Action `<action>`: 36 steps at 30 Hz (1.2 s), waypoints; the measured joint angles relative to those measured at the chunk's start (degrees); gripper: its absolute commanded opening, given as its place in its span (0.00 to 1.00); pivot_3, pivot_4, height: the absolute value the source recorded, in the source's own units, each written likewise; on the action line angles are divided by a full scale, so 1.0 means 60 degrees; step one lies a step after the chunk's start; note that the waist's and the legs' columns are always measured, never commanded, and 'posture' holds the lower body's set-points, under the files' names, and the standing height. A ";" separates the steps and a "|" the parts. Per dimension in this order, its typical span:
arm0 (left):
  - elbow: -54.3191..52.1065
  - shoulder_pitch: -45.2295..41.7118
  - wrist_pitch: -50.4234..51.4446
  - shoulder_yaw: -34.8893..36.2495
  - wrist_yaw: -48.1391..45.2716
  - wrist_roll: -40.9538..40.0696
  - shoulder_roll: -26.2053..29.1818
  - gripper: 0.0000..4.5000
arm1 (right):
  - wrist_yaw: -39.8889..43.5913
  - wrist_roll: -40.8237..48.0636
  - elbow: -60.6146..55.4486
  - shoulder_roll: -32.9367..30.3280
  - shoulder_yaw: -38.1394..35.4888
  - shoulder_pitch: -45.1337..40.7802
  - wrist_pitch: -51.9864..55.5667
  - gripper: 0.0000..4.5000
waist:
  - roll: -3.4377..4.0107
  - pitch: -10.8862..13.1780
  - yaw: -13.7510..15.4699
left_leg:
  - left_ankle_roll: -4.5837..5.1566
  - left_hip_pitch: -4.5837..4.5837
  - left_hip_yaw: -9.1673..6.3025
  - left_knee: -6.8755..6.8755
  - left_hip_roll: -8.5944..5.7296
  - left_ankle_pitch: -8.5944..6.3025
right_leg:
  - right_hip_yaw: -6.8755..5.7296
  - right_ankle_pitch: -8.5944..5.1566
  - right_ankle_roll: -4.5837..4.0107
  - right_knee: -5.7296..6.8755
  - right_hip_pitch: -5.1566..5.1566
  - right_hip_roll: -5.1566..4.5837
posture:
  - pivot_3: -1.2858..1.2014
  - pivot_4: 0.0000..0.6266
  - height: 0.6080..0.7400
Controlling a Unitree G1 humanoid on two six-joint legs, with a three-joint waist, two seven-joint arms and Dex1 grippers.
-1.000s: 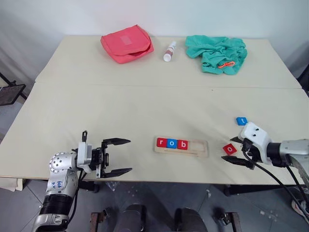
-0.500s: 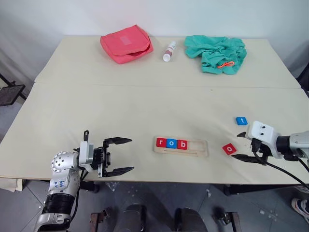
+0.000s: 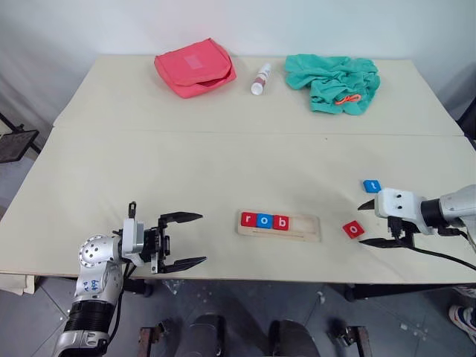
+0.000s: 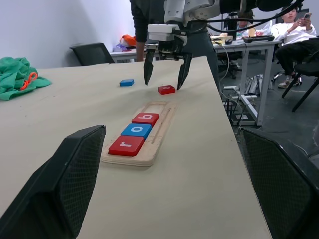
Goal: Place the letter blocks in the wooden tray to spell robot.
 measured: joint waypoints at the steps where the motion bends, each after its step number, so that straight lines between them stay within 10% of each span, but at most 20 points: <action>1: -0.0004 0.0001 0.0000 0.0000 0.0029 0.0002 0.0000 1.00 | 0.0075 -0.0041 0.0067 0.0039 0.0038 -0.0054 -0.0140 0.99 | 0.0000 0.0000 -0.0001 | 0.0000 0.0000 -0.0001 0.0000 0.0001 0.0000 | -0.0001 0.0000 0.0000 0.0000 0.0000 0.0001 | 0.52 0.24 1.00; 9: -0.0065 0.0054 -0.0005 0.0000 0.0122 0.0029 0.0005 1.00 | 0.0541 -0.0303 0.0766 0.0417 0.0184 -0.0600 -0.1018 0.96 | -0.0003 -0.0002 -0.0016 | -0.0001 0.0006 -0.0003 0.0000 0.0006 0.0000 | -0.0007 0.0000 0.0000 0.0000 0.0007 0.0004 | 0.52 0.24 1.00; 18: -0.0183 0.0102 -0.0030 0.0000 0.0168 0.0048 0.0013 1.00 | 0.1018 -0.0346 0.1095 0.0762 0.0327 -0.0758 -0.1582 0.34 | -0.0040 -0.0023 -0.0214 | -0.0005 0.0021 -0.0005 0.0003 0.0013 -0.0001 | -0.0010 0.0000 0.0000 -0.0001 0.0024 0.0008 | 0.52 0.24 1.00; 36: -0.0144 0.0153 -0.0136 -0.0009 0.0180 0.0111 -0.0017 1.00 | 0.0049 0.0753 -0.2485 0.0703 -0.0597 0.0534 0.2796 0.33 | -0.0010 -0.0006 -0.0187 | -0.0007 0.0014 -0.0009 0.0000 0.0012 -0.0002 | -0.0004 0.0000 0.0000 -0.0010 0.0017 0.0006 | 0.52 0.24 1.00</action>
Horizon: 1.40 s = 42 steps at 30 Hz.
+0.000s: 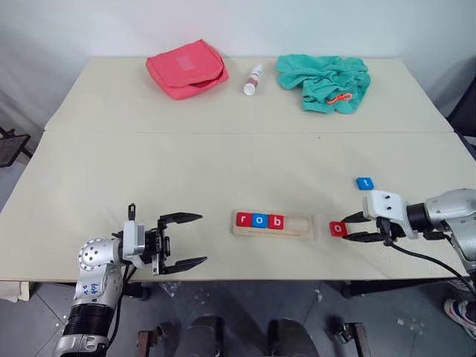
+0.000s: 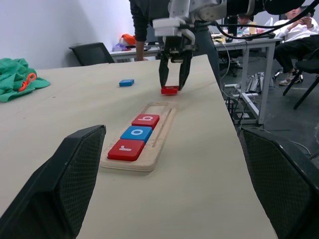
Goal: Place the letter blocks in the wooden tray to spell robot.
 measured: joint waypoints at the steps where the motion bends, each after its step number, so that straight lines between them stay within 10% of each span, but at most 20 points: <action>1: 0.0115 -0.0065 -0.0019 0.0000 -0.0080 0.0000 0.0001 1.00 | -0.0125 0.0190 -0.0516 0.0001 -0.0033 -0.0027 0.0595 0.33 | 0.0005 0.0002 0.0003 | 0.0000 0.0000 -0.0002 0.0000 0.0000 0.0000 | 0.0000 0.0000 0.0000 -0.0001 0.0000 0.0000 | 0.52 0.24 1.00; 7: 0.0904 -0.0769 -0.0083 0.0001 -0.0547 0.0018 0.0002 1.00 | -0.0830 0.1036 -0.3079 0.0233 0.0290 -0.1032 0.3848 0.33 | 0.0007 0.0004 0.0064 | -0.0001 -0.0007 -0.0026 -0.0001 -0.0011 -0.0002 | -0.0004 0.0000 0.0000 -0.0006 0.0001 -0.0002 | 0.52 0.24 1.00; 23: 0.1402 -0.1039 -0.0162 0.0030 -0.0702 0.0020 0.0194 1.00 | -0.1550 0.0171 -0.2600 0.0975 0.2185 -0.1682 0.4010 0.33 | 0.0007 0.0004 0.0175 | 0.0000 -0.0020 -0.0016 -0.0001 -0.0015 -0.0002 | -0.0005 0.0000 0.0000 0.0009 -0.0020 -0.0004 | 0.52 0.24 1.00; 32: 0.1207 -0.0887 -0.0165 0.0031 -0.0690 0.0021 0.0193 1.00 | -0.1495 -0.0045 -0.2242 0.0979 0.2399 -0.1774 0.3670 1.00 | 0.0007 0.0005 0.0172 | -0.0001 -0.0020 -0.0016 -0.0001 -0.0015 -0.0002 | -0.0005 0.0000 0.0000 0.0011 -0.0020 -0.0003 | 0.52 0.24 1.00; 42: 0.1201 -0.0886 -0.0170 0.0030 -0.0617 0.0030 0.0171 1.00 | -0.1502 -0.0043 -0.2149 0.1017 0.2354 -0.1819 0.3700 1.00 | 0.0007 0.0005 0.0168 | -0.0001 -0.0020 -0.0016 -0.0002 -0.0014 -0.0002 | -0.0005 0.0000 0.0000 0.0012 -0.0021 -0.0003 | 0.52 0.24 1.00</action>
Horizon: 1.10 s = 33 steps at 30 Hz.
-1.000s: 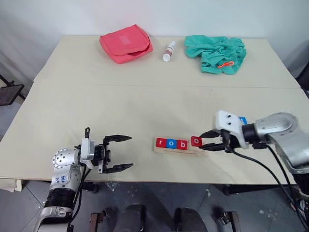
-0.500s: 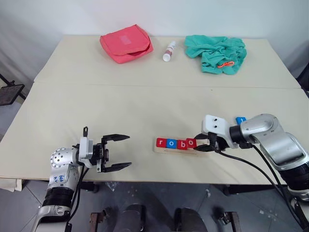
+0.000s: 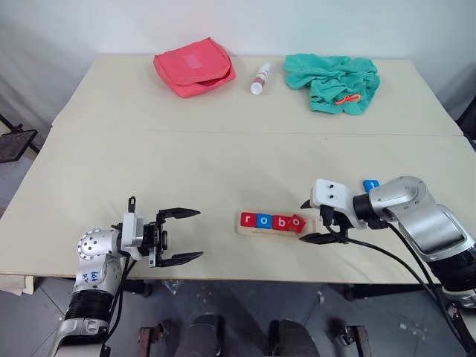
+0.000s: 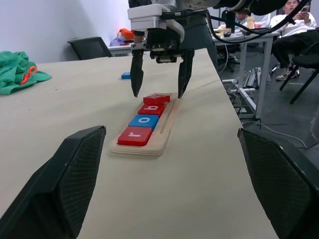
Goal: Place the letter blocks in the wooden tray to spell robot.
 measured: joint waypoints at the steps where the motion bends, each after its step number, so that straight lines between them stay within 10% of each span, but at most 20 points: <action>1: 0.0000 -0.0009 -0.0002 -0.0001 0.0023 0.0011 -0.0008 1.00 | -0.0062 0.0094 -0.0043 0.0086 -0.0086 -0.0023 0.0100 1.00 | 0.0000 0.0000 -0.0003 | 0.0000 0.0000 0.0000 0.0000 0.0000 0.0000 | 0.0000 0.0000 0.0000 0.0000 0.0000 0.0000 | 0.52 0.24 1.00; 5: 0.0000 -0.0029 -0.0021 -0.0003 0.0088 0.0060 -0.0063 1.00 | -0.0373 0.0511 -0.0613 0.0205 -0.0498 0.0002 0.0824 0.86 | 0.0000 0.0000 0.0012 | 0.0000 -0.0001 -0.0003 0.0000 0.0000 0.0000 | -0.0001 0.0000 0.0000 0.0000 0.0000 0.0000 | 0.52 0.24 1.00; 16: -0.0002 -0.0040 -0.0073 -0.0005 0.0140 0.0074 -0.0086 1.00 | -0.1392 0.1282 -0.2085 0.0349 -0.0895 0.0774 0.2211 0.00 | 0.0000 0.0000 0.0013 | 0.0000 0.0000 -0.0001 -0.0001 0.0000 0.0000 | 0.0001 0.0000 0.0000 0.0000 0.0000 0.0000 | 0.52 0.24 1.00; 33: -0.0039 -0.0096 -0.0079 -0.0008 0.0181 0.0083 -0.0106 1.00 | -0.1558 0.1029 -0.1521 0.0201 -0.0428 0.1156 0.1466 0.00 | -0.0001 0.0000 0.0015 | 0.0000 -0.0001 -0.0001 -0.0001 -0.0002 0.0000 | 0.0001 0.0000 0.0000 0.0000 0.0000 0.0000 | 0.52 0.24 1.00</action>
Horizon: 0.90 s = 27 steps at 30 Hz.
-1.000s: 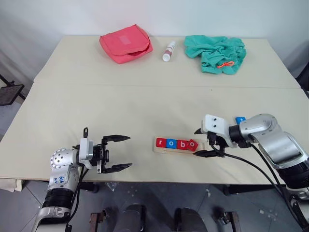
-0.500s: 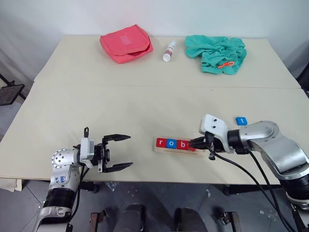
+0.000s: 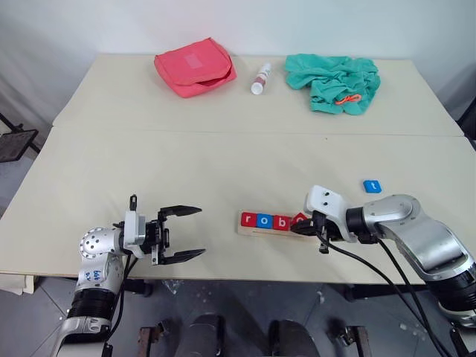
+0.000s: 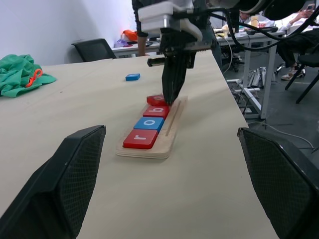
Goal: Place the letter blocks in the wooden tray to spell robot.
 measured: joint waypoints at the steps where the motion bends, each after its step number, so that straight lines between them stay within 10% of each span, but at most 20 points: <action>1: -0.0009 0.0000 0.0000 0.0000 0.0007 0.0001 0.0000 1.00 | 0.0041 -0.0037 0.0004 -0.0097 -0.0001 0.0009 -0.0053 0.00 | 0.0000 0.0000 0.0001 | 0.0000 0.0000 0.0000 0.0000 0.0000 0.0000 | -0.0001 0.0000 0.0000 0.0000 0.0000 0.0000 | 0.52 0.24 1.00; 27: 0.0033 -0.0087 -0.0032 -0.0005 0.0061 0.0118 -0.0136 1.00 | -0.0114 -0.0869 0.2355 0.0149 -0.0563 -0.0737 -0.1806 0.00 | -0.0002 0.0000 -0.0017 | 0.0000 0.0000 0.0004 -0.0004 0.0002 0.0000 | -0.0003 0.0000 0.0000 0.0000 -0.0003 0.0001 | 0.52 0.24 1.00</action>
